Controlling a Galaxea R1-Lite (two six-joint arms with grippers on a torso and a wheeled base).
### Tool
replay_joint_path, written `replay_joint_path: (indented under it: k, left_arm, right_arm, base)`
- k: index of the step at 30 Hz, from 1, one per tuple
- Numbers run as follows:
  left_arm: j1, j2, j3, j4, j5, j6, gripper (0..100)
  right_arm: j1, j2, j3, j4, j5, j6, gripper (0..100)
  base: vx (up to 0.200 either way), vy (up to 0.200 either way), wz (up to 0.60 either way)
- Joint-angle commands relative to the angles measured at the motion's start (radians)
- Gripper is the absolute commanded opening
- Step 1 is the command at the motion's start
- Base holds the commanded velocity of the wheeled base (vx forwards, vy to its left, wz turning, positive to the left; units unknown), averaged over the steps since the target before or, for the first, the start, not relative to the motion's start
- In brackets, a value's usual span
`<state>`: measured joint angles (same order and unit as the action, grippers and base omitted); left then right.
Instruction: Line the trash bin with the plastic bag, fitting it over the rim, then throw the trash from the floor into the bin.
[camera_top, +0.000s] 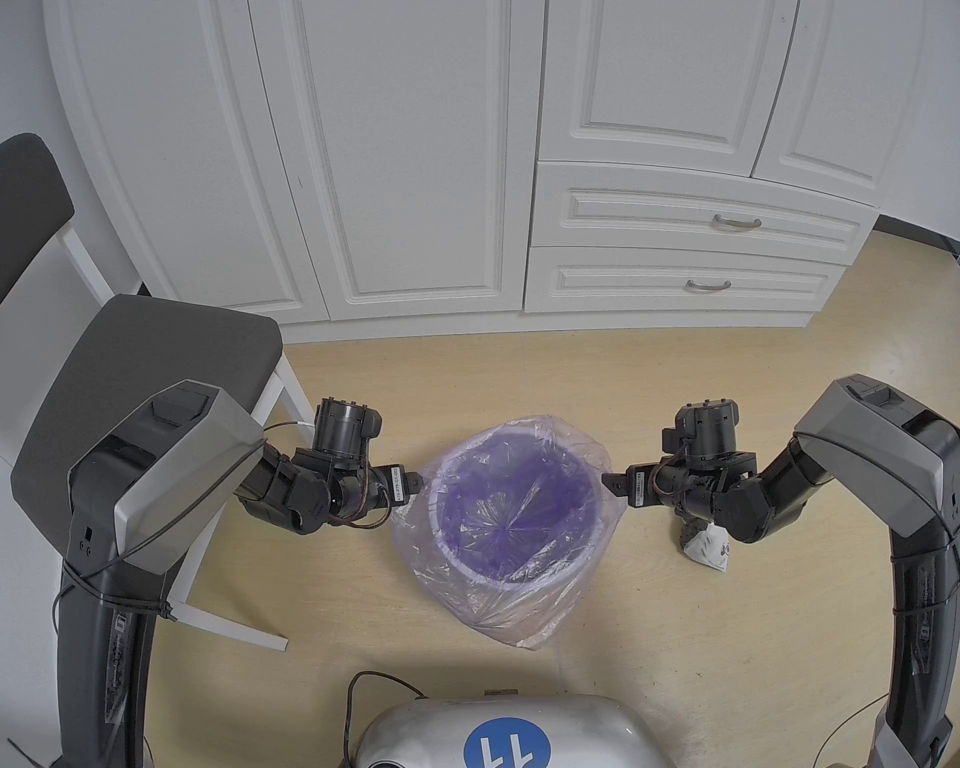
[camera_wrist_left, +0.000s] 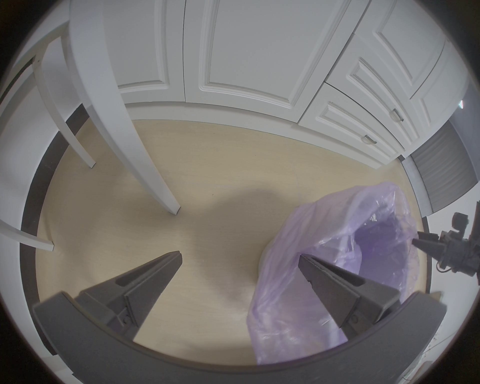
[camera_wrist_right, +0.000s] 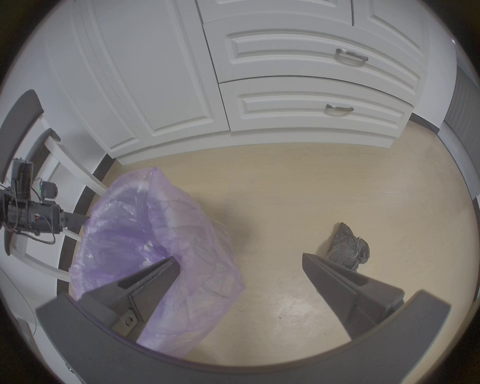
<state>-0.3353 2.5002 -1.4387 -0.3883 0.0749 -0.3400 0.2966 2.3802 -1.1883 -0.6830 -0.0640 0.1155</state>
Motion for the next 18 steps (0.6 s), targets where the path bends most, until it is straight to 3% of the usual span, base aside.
replay_joint_path:
  k: [1,18]
  left_arm:
    - [-0.002,0.02,-0.002,-0.003,0.0,-0.001,100]
    - [-0.008,0.088,-0.039,0.006,0.002,-0.002,100]
  right_arm:
    - [-0.016,-0.027,-0.004,-0.001,0.003,0.001,100]
    - [-0.028,0.096,-0.051,0.045,0.038,-0.004,100]
  base:
    - [0.0,0.0,0.0]
    - [0.0,0.0,0.0]
